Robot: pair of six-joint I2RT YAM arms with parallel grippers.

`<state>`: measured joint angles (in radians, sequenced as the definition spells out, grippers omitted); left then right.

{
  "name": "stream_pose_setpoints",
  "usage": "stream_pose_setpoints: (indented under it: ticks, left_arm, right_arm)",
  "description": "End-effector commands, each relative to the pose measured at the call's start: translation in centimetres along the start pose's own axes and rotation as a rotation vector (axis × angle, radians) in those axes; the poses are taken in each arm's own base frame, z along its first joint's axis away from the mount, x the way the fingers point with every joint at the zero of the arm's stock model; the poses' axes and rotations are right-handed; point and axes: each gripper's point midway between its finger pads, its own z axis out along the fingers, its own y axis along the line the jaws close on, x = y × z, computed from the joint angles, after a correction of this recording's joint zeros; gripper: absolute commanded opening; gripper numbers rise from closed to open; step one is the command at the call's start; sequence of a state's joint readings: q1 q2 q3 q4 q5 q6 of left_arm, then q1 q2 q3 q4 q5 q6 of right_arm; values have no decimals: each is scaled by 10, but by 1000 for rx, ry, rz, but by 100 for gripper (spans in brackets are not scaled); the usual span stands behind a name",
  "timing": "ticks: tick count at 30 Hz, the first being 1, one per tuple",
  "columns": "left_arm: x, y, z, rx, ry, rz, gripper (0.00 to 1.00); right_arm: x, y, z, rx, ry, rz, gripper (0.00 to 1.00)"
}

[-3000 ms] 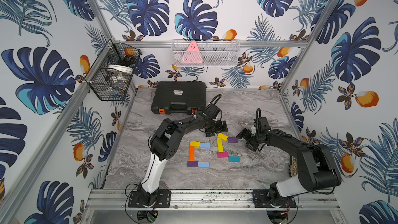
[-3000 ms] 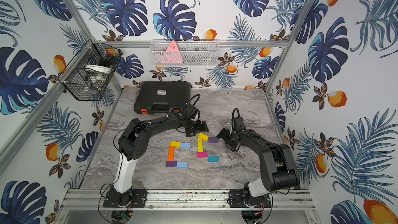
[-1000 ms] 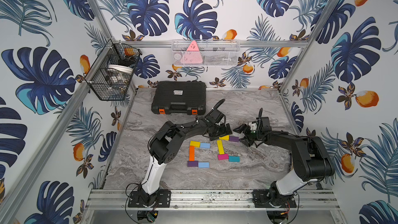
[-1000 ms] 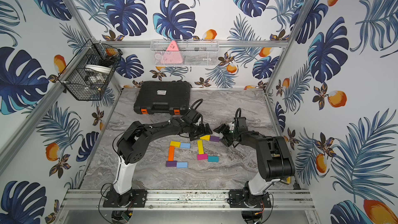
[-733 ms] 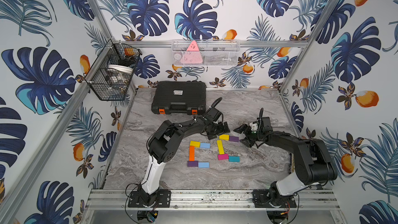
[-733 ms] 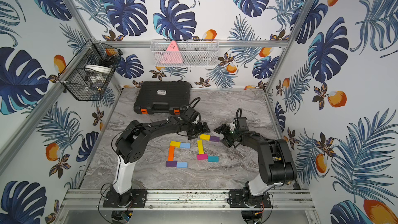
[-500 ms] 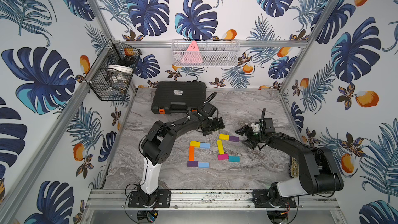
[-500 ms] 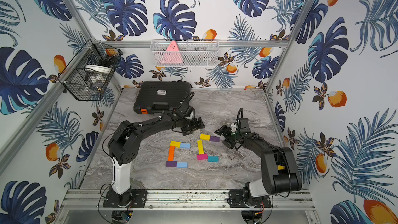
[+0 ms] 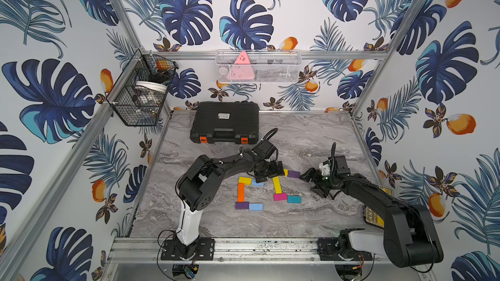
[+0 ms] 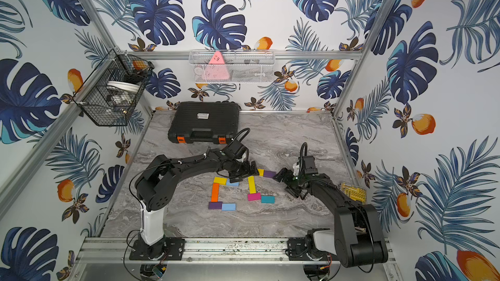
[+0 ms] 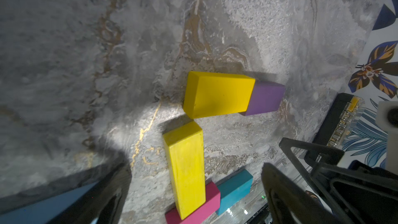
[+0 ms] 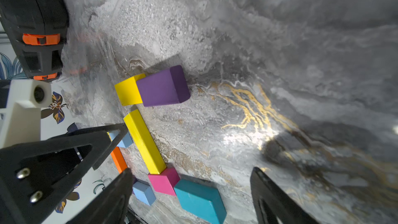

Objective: Assemble the letter c with building blocks
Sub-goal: Adjust the building block at the center of the board.

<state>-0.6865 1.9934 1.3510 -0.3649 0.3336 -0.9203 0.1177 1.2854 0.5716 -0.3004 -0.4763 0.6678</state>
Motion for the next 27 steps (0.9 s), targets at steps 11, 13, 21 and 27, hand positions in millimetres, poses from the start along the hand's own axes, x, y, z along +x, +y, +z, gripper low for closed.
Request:
stream_pose_setpoints:
  ticks: [11,13,21,27]
  left_arm:
    - [0,-24,12,57,0,8,99]
    - [0,-27,13,63,0,11,99]
    - [-3,-36,16,77,-1,19,99]
    - [-3,-31,4,42,-18,38,99]
  right_arm:
    - [7,-8,0,26,21,-4,87]
    - [7,-8,0,25,20,-5,87]
    - [8,-9,0,28,23,-3,87]
    - [11,-9,-2,26,27,-22,87]
